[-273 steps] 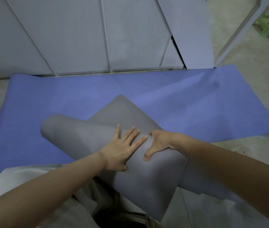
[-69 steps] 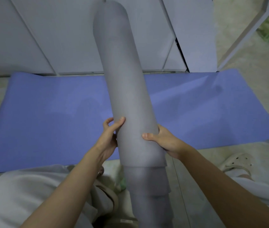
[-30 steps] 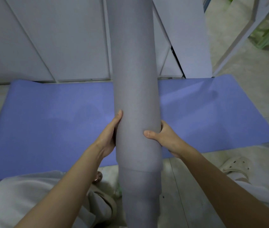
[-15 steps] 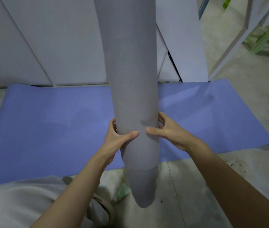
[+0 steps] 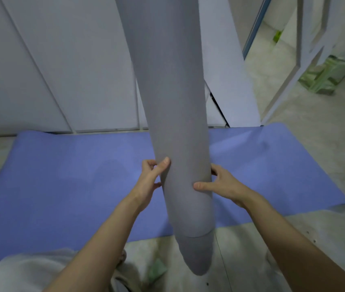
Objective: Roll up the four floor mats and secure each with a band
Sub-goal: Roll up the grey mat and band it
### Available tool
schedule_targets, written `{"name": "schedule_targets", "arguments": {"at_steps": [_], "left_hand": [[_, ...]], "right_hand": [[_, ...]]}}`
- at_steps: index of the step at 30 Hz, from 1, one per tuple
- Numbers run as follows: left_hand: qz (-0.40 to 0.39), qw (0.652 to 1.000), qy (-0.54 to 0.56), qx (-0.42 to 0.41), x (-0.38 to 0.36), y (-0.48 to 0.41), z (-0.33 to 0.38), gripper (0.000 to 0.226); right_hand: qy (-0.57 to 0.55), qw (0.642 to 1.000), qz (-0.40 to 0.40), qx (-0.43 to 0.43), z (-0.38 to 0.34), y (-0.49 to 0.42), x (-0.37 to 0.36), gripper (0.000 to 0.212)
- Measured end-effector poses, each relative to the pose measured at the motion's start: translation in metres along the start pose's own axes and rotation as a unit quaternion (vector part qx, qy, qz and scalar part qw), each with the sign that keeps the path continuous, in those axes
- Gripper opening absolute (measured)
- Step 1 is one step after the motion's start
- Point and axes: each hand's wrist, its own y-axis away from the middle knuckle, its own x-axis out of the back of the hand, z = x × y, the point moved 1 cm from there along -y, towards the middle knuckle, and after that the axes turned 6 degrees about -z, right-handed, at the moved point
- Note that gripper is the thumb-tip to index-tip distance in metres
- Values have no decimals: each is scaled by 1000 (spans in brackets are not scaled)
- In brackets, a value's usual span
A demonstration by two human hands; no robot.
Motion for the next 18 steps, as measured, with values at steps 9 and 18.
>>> {"name": "schedule_targets", "arguments": {"at_steps": [9, 18], "left_hand": [[-73, 993, -97, -12, 11, 13, 39, 100], [-96, 973, -189, -89, -10, 29, 86, 101]], "right_hand": [[77, 996, 16, 41, -26, 10, -7, 71], [-45, 968, 200, 143, -103, 29, -3, 83]]}}
